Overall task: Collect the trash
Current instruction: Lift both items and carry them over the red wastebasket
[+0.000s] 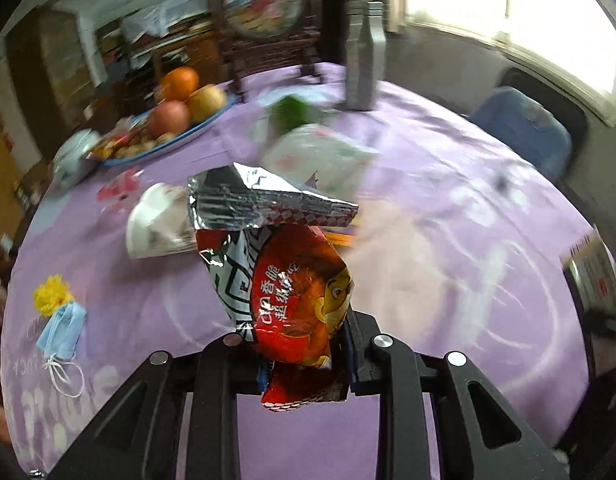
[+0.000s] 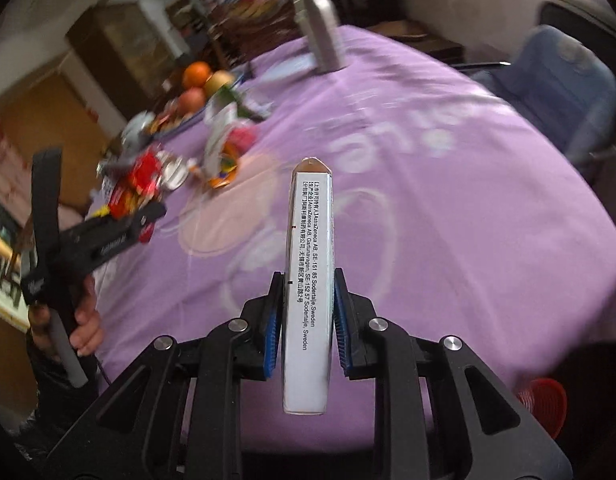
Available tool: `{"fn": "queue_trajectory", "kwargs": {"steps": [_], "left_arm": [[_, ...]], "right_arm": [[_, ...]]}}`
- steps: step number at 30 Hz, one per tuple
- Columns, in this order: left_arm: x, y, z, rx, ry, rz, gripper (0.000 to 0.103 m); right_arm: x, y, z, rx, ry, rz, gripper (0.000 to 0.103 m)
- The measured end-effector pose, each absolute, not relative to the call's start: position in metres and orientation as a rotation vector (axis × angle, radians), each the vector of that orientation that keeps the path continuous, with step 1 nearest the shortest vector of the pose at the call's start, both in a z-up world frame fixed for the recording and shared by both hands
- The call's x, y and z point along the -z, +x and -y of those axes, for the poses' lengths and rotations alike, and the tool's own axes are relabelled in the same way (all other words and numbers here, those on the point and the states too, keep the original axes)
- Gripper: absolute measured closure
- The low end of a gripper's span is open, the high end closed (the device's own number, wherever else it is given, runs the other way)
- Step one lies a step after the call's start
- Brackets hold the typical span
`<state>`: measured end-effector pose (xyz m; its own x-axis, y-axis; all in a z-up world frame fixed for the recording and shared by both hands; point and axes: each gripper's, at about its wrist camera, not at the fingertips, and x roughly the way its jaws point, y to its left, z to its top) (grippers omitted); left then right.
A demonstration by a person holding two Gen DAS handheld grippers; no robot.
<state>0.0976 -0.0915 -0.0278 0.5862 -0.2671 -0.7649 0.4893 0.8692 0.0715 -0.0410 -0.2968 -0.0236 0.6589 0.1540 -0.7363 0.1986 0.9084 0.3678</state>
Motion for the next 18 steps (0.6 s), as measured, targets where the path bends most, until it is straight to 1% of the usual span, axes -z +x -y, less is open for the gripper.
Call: {"fn": "queue_trajectory", "kwargs": {"steps": [9,18], "left_arm": [[0.009,0.021,0.154,0.634,0.37,-0.811,0.075],[0.019,-0.057,0.235,0.826,0.494,-0.799,0.076]], "right_arm": [[0.026,-0.092,0.351,0.111,0.528,-0.799,0.078],[0.042,-0.15,0.386,0.166,0.569,-0.777,0.078]]}}
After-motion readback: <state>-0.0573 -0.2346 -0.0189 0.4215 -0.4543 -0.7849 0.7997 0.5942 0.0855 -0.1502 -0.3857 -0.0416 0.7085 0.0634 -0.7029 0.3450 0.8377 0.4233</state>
